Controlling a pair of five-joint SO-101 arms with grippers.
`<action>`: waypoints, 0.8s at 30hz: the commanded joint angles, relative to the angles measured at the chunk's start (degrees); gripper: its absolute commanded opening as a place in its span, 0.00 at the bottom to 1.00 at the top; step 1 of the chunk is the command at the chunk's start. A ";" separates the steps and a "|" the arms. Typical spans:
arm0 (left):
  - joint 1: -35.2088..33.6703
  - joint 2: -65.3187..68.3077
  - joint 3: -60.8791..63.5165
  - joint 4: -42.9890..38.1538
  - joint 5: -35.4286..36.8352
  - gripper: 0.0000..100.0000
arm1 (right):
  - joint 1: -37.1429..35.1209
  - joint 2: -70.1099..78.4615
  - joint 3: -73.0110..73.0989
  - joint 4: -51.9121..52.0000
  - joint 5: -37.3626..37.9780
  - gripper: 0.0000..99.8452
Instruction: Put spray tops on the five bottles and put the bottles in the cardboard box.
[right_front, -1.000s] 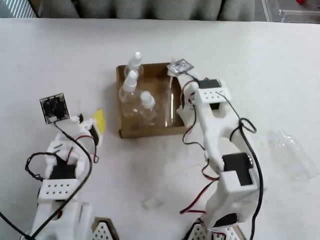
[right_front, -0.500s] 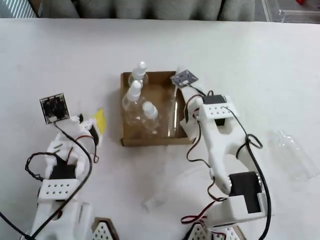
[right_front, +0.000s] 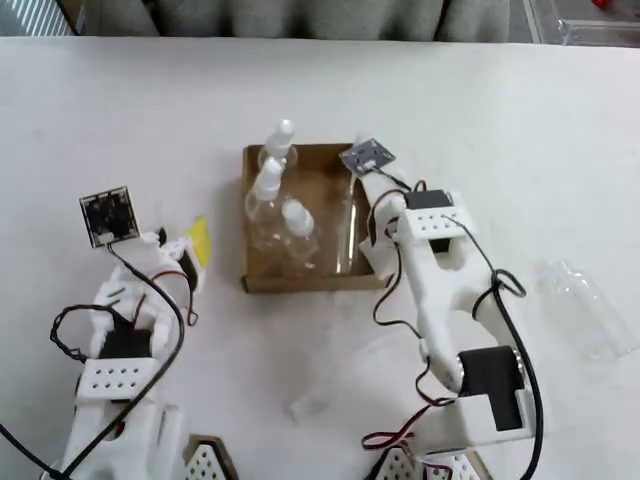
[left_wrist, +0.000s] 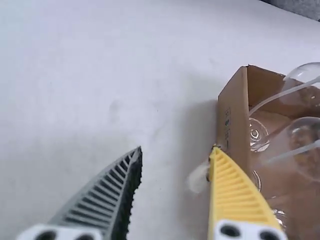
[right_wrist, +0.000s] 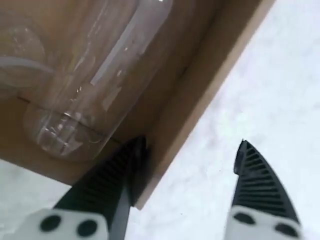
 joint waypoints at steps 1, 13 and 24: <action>-0.57 -1.98 -0.18 -1.67 0.35 0.21 | -0.04 -3.91 -3.25 0.22 0.18 0.25; -0.48 -1.98 -0.18 -1.67 0.35 0.21 | -0.66 -12.53 -3.08 0.75 0.18 0.25; -0.48 -1.98 -0.18 -1.58 0.35 0.21 | -0.31 -20.26 -2.99 3.12 0.18 0.25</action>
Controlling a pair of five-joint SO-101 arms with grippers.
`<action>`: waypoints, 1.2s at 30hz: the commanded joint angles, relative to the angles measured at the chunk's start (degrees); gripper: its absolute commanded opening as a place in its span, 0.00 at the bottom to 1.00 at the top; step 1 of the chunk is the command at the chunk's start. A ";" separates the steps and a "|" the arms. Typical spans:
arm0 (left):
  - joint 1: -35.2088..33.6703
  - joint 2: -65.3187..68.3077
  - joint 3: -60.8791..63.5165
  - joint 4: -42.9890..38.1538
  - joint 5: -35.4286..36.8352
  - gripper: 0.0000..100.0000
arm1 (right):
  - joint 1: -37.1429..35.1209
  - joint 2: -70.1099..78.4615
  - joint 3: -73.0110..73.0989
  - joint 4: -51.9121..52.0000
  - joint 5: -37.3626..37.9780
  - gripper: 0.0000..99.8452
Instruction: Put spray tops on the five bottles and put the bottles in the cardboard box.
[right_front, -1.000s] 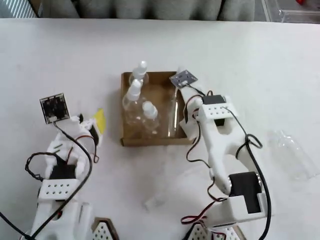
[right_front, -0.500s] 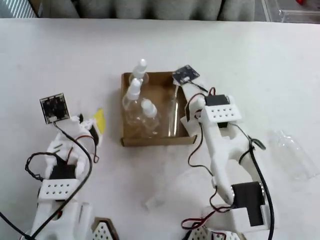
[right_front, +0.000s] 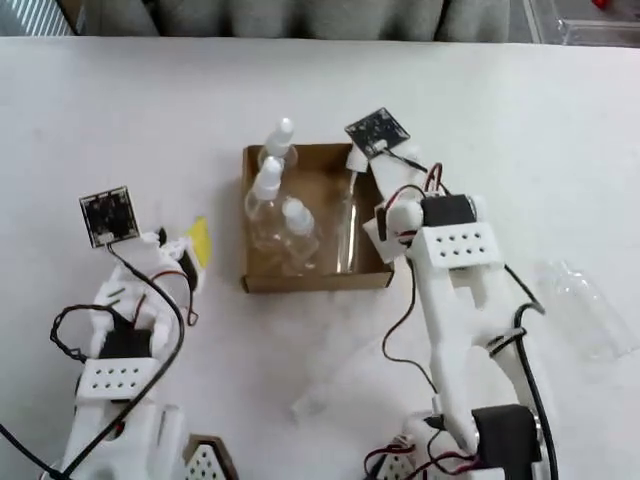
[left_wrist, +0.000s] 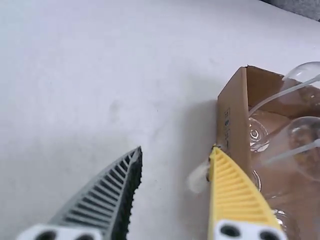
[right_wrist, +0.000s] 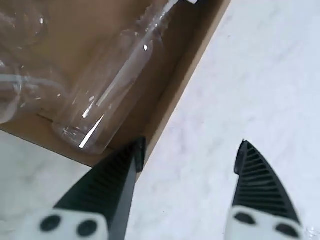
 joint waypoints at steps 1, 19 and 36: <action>-0.48 -1.98 -0.18 -1.58 0.35 0.21 | -0.13 -4.35 -2.99 1.63 0.18 0.25; -0.66 -1.98 -0.09 -0.88 0.35 0.21 | -0.22 -24.31 -2.99 19.82 -1.58 0.15; -0.66 -1.98 -0.09 -0.70 0.35 0.21 | -10.95 -21.32 8.88 -8.40 -19.87 0.08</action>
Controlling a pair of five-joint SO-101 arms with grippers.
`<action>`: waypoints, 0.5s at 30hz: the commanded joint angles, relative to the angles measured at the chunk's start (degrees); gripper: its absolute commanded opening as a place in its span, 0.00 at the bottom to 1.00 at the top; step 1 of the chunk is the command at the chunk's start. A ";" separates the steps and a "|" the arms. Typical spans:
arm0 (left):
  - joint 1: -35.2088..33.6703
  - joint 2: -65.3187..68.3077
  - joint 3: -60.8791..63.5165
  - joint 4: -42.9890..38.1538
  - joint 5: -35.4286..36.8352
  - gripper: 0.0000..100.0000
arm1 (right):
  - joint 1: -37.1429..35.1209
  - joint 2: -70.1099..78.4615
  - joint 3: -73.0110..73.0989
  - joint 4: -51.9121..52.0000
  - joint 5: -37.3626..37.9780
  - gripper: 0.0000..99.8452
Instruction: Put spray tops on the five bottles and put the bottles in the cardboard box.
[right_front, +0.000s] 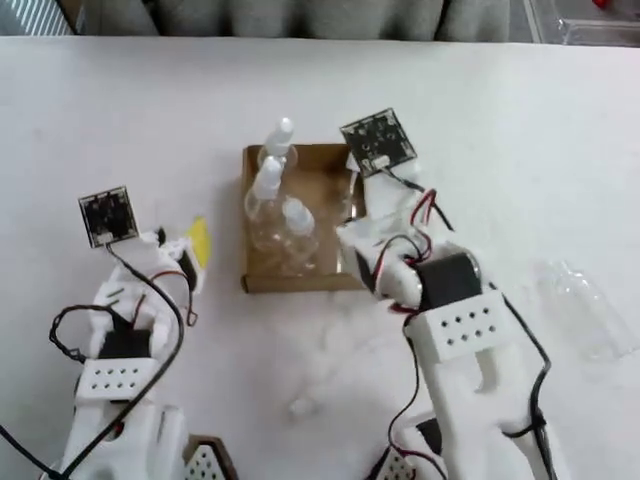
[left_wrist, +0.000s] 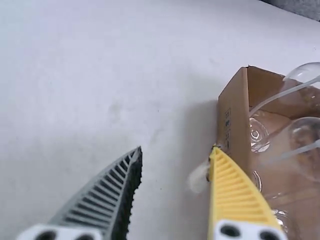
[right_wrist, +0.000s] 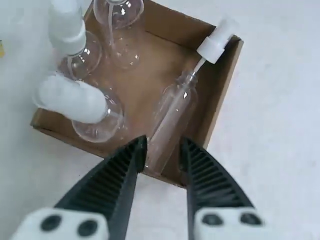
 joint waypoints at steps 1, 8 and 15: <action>-0.57 -1.98 -0.09 -0.70 0.35 0.21 | -0.57 1.27 1.85 -8.31 -2.55 0.08; -0.48 -1.98 -0.09 -0.79 0.35 0.21 | -0.66 10.15 4.40 -18.51 -2.73 0.08; -0.48 -1.98 -0.09 -0.79 0.35 0.21 | -0.40 17.54 4.31 -24.48 -2.37 0.08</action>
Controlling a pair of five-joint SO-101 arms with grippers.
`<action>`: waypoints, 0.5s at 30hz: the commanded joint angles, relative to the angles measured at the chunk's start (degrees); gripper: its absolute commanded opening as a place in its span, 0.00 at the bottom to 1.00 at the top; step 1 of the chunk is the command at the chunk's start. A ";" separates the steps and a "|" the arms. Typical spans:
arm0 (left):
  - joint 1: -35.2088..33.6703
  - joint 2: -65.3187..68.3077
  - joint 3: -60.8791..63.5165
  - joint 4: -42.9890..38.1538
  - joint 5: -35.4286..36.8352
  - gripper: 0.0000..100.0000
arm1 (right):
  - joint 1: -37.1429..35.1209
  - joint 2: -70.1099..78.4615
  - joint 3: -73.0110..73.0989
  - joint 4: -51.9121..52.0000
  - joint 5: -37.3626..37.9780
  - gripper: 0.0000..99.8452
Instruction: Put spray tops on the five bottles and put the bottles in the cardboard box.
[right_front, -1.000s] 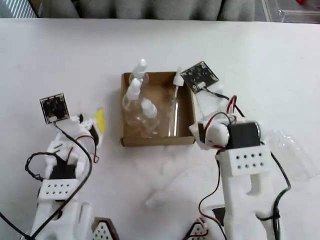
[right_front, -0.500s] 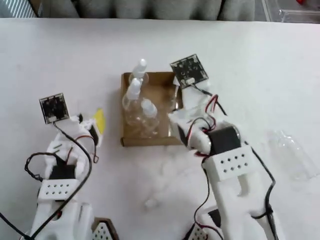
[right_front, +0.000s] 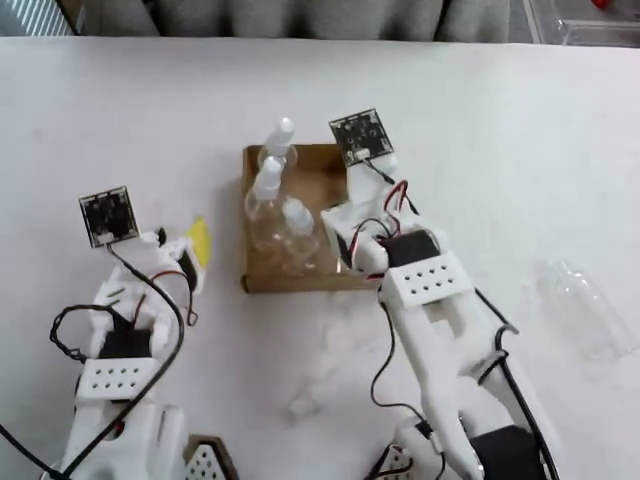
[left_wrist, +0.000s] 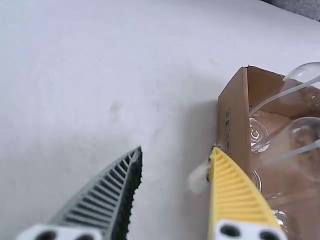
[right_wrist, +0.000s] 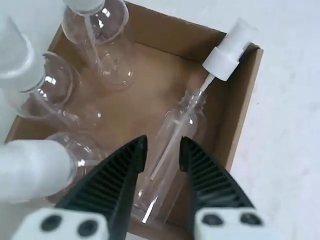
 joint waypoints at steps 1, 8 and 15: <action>-0.48 -1.98 -0.09 -0.79 0.35 0.21 | -0.22 1.27 -0.88 -3.03 -0.26 0.08; -0.48 -1.98 -0.09 -0.79 0.35 0.21 | 1.10 5.76 -0.88 -7.16 -0.18 0.12; -0.48 -1.98 -0.09 -0.70 0.35 0.21 | 1.10 10.51 -0.88 -11.74 -0.18 0.18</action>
